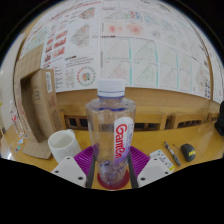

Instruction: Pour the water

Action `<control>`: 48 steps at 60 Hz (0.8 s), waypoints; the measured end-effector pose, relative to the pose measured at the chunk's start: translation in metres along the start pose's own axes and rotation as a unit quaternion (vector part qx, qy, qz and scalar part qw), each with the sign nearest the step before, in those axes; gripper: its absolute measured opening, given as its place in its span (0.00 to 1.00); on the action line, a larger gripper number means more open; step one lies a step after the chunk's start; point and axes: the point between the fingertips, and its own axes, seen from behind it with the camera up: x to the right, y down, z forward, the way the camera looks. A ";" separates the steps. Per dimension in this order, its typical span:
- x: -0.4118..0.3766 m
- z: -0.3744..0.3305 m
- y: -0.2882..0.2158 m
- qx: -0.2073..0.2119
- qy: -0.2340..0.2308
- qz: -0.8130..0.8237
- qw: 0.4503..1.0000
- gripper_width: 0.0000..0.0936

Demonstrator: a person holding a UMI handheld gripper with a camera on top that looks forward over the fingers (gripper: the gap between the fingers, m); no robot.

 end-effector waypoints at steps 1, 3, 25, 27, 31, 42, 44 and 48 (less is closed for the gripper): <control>0.001 0.001 0.003 -0.007 0.000 0.002 1.000 0.59; 0.001 -0.003 0.009 -0.027 0.000 0.006 1.000 0.72; -0.014 -0.169 -0.006 -0.061 0.051 -0.012 0.997 0.91; -0.019 -0.191 -0.003 -0.065 0.053 -0.008 0.996 0.90; -0.027 -0.233 0.004 -0.068 0.054 -0.002 0.996 0.91; -0.048 -0.331 0.018 -0.074 0.050 0.015 0.996 0.90; -0.049 -0.345 0.020 -0.072 0.048 0.015 0.996 0.91; -0.051 -0.369 0.024 -0.067 0.047 0.011 0.997 0.90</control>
